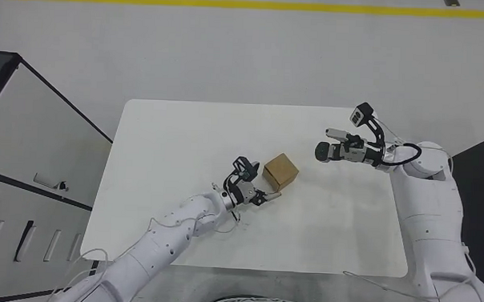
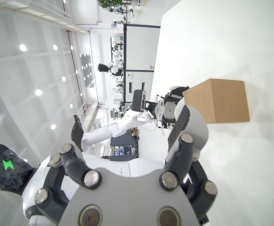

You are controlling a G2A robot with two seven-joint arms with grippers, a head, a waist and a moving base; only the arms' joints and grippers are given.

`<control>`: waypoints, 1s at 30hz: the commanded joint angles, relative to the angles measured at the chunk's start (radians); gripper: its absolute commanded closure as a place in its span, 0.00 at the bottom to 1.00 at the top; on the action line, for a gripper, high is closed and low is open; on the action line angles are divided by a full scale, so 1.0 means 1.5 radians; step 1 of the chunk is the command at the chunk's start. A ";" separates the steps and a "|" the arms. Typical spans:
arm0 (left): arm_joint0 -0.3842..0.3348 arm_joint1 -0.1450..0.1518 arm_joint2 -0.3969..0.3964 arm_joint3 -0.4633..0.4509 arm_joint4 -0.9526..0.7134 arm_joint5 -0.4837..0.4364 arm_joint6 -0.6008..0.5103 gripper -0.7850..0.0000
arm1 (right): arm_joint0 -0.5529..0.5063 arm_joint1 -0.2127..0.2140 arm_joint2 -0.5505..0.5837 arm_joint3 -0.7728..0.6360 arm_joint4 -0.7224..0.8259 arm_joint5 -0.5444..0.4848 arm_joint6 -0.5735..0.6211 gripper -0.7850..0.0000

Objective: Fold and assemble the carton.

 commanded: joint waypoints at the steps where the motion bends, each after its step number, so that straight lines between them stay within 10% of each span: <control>1: -0.005 -0.005 0.005 0.007 0.006 0.014 0.013 0.00 | 0.000 0.000 0.000 0.000 0.000 0.000 0.000 0.00; 30: -0.059 -0.070 0.049 0.155 -0.017 0.034 0.084 0.00 | 0.000 0.000 0.000 0.000 0.000 0.000 0.000 0.00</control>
